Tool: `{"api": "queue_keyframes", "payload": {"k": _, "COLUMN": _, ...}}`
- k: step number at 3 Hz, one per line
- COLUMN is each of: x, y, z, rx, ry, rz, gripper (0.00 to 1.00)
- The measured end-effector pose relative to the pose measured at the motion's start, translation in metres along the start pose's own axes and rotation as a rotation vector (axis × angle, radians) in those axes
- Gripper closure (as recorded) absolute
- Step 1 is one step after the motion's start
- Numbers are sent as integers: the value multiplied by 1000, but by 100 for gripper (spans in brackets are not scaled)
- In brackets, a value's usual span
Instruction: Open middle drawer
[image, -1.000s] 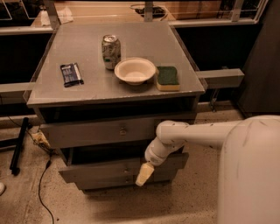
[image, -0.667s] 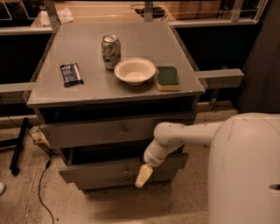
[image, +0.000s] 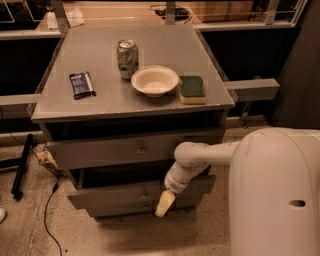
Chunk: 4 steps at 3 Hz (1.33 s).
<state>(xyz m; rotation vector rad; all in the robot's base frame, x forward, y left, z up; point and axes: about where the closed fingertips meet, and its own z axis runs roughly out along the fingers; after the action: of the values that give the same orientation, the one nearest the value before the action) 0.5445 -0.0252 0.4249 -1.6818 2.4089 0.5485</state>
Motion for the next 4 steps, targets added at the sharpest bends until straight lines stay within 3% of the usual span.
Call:
{"api": "queue_keyframes", "payload": {"k": 3, "x": 2, "y": 15, "z": -10, "rx": -20, "ry": -9, "rz": 0, "gripper": 0}}
{"api": "queue_keyframes", "payload": {"k": 4, "x": 10, "y": 36, "z": -17, "rx": -45, "ry": -21, "rz": 1, "gripper": 0}}
